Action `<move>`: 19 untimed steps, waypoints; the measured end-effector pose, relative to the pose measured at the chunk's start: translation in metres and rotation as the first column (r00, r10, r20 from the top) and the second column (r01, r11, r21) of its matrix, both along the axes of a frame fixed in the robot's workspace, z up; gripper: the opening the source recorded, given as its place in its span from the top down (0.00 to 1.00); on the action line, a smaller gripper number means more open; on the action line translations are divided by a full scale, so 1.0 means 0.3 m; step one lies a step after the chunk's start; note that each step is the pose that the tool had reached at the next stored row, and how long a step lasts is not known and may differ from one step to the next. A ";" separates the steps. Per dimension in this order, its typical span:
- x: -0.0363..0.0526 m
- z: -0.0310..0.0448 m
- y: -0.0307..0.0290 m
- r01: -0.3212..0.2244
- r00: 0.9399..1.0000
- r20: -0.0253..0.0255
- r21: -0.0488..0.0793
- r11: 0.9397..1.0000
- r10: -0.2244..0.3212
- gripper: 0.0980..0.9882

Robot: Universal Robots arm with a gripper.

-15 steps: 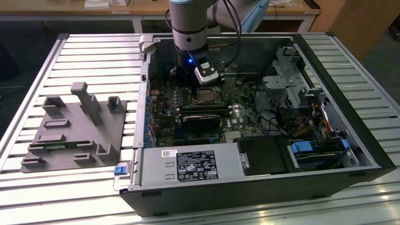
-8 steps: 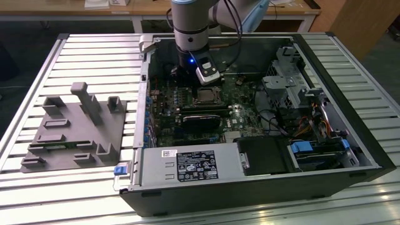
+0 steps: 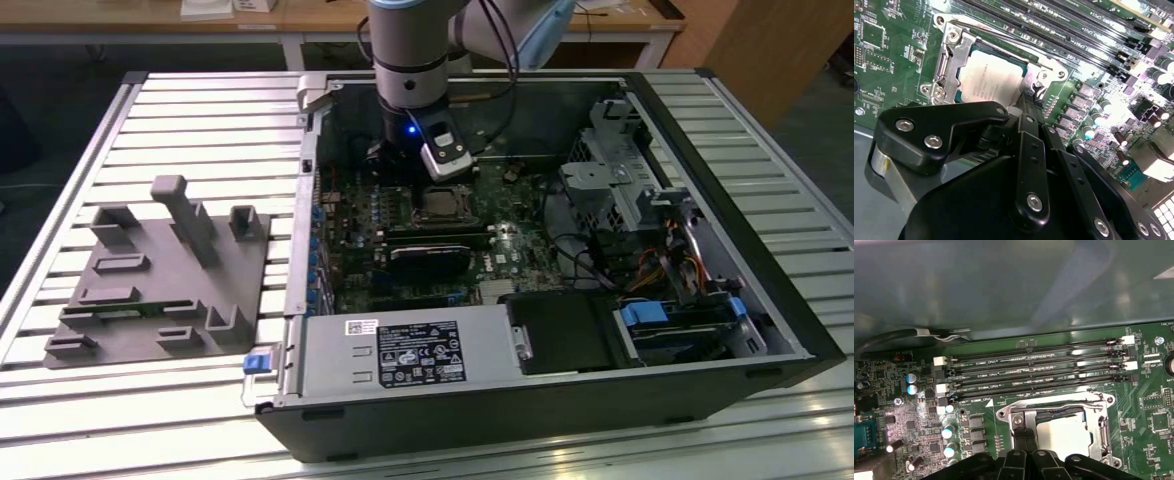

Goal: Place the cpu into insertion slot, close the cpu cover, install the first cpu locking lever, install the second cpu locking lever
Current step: 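Close the cpu cover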

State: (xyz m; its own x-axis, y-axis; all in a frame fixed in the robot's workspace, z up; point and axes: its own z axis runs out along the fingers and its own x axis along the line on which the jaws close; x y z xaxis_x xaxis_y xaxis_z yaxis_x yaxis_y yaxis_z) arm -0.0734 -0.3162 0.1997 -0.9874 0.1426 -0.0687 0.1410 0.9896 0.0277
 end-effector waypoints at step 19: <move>0.022 0.000 0.000 -0.010 1.000 0.000 0.001 1.000 0.010 0.99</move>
